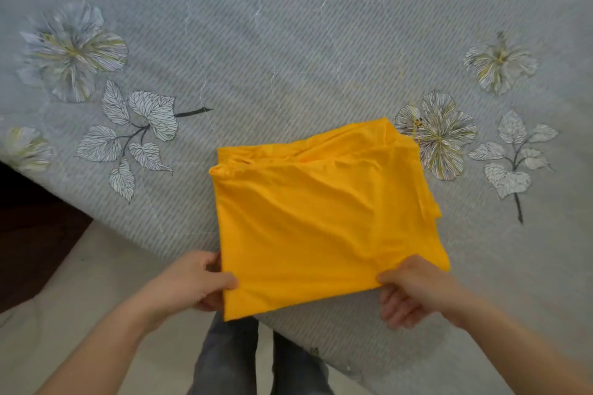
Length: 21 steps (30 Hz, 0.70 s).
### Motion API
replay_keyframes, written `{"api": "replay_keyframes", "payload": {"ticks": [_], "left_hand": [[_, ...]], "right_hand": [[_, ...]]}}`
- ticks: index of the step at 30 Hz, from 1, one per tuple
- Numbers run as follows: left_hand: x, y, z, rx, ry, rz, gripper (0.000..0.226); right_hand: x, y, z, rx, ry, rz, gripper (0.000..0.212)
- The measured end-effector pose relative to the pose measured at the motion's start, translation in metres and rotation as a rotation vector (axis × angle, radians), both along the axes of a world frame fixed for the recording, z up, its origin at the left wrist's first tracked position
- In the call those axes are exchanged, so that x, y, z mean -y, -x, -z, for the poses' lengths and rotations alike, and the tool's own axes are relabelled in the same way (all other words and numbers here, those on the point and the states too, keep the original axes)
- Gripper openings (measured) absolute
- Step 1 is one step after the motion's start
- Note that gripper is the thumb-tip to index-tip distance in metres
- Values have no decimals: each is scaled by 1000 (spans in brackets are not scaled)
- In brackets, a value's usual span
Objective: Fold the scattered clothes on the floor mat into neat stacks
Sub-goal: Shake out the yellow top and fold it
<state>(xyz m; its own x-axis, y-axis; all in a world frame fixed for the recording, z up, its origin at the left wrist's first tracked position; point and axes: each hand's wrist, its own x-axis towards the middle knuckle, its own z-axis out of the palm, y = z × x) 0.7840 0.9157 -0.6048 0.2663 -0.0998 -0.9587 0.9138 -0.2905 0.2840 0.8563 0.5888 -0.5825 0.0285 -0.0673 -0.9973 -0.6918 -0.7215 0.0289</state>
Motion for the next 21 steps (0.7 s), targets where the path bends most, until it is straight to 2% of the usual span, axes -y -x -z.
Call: {"api": "replay_keyframes", "payload": {"ticks": [1,3,5,6,7,8,10,11,13,17,19,21], "left_hand": [[-5,0,-1,-1,-71,106,16],[-14,-7,-1,128,-381,386,22],[-14,-25,-2,467,-751,491,29],[-9,-36,-4,678,-824,447,32],[-3,-48,-4,871,-821,405,41],[6,-61,-3,1003,-777,420,54],[19,-83,5,1071,-662,602,77],[23,-93,11,1042,-621,686,83],[24,-109,23,966,-590,754,85],[13,-128,31,981,-594,674,71],[10,-133,30,911,-567,696,62],[10,-138,25,790,-528,722,50]], "right_hand": [[-1,3,0,9,-14,-46,31],[-3,-5,3,275,-36,-112,29],[-10,-27,2,725,-11,-191,17],[-18,-40,0,928,-17,-256,5],[-26,-54,-1,1089,-17,-358,16],[-32,-66,0,1188,-23,-486,36],[-41,-89,6,1213,-33,-757,71],[-44,-100,8,1173,-31,-848,80],[-45,-117,14,1093,-17,-938,84],[-43,-130,23,979,44,-963,64],[-46,-129,21,900,54,-909,49],[-47,-125,19,905,62,-947,33]]}}
